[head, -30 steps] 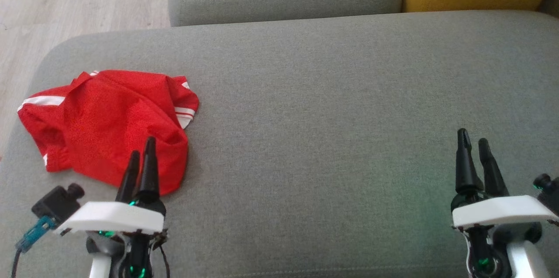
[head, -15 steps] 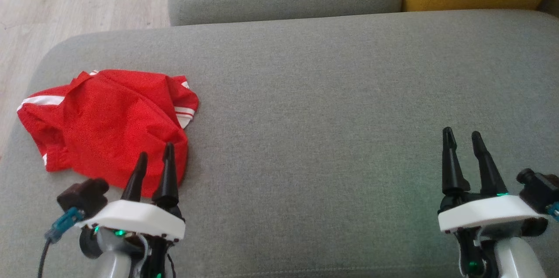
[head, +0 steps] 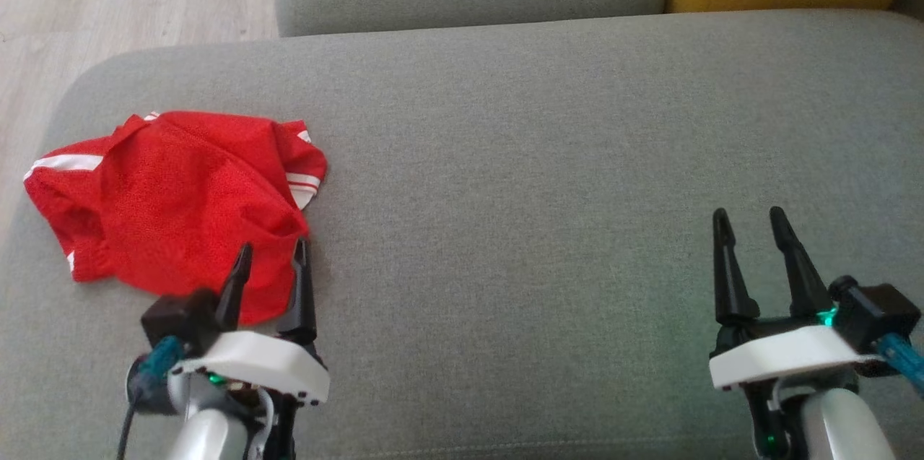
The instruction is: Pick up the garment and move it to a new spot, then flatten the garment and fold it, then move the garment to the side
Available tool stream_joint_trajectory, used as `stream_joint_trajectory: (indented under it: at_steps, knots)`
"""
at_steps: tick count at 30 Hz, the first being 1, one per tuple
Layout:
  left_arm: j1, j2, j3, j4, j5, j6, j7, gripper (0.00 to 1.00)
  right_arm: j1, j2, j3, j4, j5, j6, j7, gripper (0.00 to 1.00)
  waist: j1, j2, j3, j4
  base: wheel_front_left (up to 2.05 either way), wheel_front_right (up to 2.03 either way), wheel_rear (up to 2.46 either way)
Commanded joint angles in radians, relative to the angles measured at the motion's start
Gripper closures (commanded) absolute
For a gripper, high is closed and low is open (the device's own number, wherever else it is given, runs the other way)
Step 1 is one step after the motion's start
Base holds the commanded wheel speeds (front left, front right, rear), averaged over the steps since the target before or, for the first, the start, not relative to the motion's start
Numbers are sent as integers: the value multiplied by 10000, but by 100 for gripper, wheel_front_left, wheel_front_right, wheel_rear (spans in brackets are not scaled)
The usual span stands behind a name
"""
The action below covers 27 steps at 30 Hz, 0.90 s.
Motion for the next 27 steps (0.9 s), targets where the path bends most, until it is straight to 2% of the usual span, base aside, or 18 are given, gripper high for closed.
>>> stream_joint_trajectory:
  at_steps: [1, 16, 27]
  knots:
    - [-598, 227, 120, -424, 295, 105, -177, 0, -452, -73, 219, -428, -333, -5, -135, 0, 0, 0, 7, -2, 0, 0, 0]
    - [-943, 987, -1359, -417, 2179, 1289, -622, 0, -398, -82, 487, -714, -2520, -6, -577, 0, 0, 0, 50, -57, 0, 0, 0]
    - [-1225, 1365, -2314, -527, 3322, 1923, -949, 0, -439, -89, 692, -999, -4059, -7, -902, 0, 0, 0, 106, -69, 0, 0, 0]
